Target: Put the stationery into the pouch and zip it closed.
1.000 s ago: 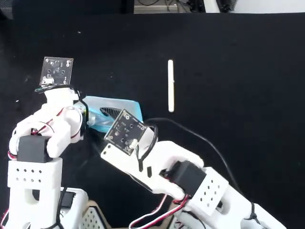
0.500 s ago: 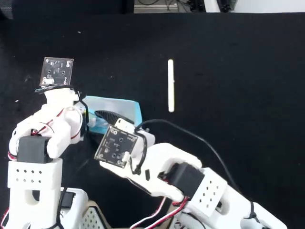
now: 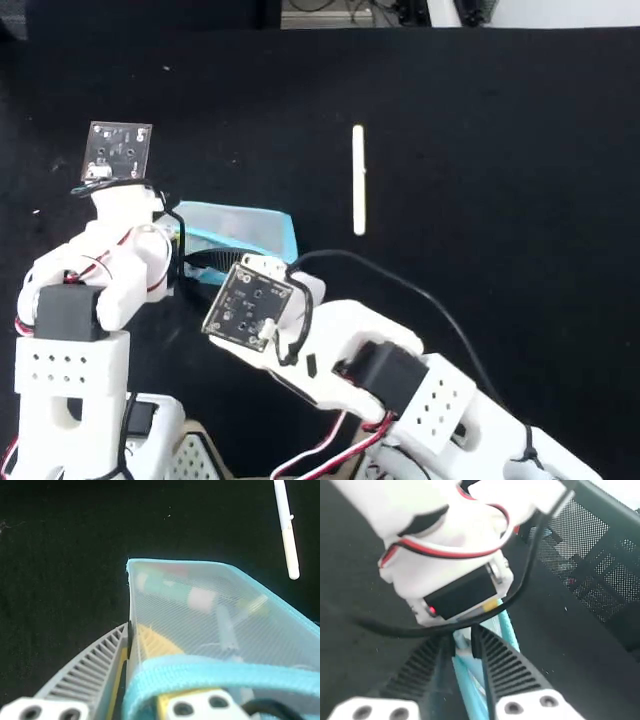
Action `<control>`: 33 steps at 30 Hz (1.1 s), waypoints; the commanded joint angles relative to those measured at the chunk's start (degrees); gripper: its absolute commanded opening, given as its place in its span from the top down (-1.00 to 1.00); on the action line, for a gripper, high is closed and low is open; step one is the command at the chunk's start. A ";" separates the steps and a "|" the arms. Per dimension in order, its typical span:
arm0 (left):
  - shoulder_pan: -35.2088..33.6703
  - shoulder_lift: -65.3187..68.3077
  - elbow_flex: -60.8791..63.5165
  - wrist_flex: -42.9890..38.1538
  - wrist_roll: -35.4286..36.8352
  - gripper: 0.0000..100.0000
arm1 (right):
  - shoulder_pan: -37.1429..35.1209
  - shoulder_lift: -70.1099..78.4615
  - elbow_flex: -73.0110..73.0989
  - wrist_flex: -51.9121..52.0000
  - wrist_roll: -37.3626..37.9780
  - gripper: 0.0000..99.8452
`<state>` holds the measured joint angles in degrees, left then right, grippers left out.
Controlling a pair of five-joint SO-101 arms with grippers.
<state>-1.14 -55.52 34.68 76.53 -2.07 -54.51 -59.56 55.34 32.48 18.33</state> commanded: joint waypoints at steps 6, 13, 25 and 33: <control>0.40 0.35 -2.24 0.09 0.53 0.94 | 5.63 -13.85 -2.15 7.91 0.44 0.98; 0.40 0.35 -2.33 0.00 0.53 0.94 | 14.07 -20.79 0.48 6.77 -4.92 0.98; 0.40 0.70 -2.42 -0.18 0.53 0.94 | 14.15 -21.58 0.84 0.00 -18.90 0.98; 0.40 0.53 -2.15 -0.18 0.53 0.94 | 11.52 -22.11 11.56 0.00 -18.81 0.98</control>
<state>-0.88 -55.43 34.59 76.53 -2.07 -42.37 -81.63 64.04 33.63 -0.13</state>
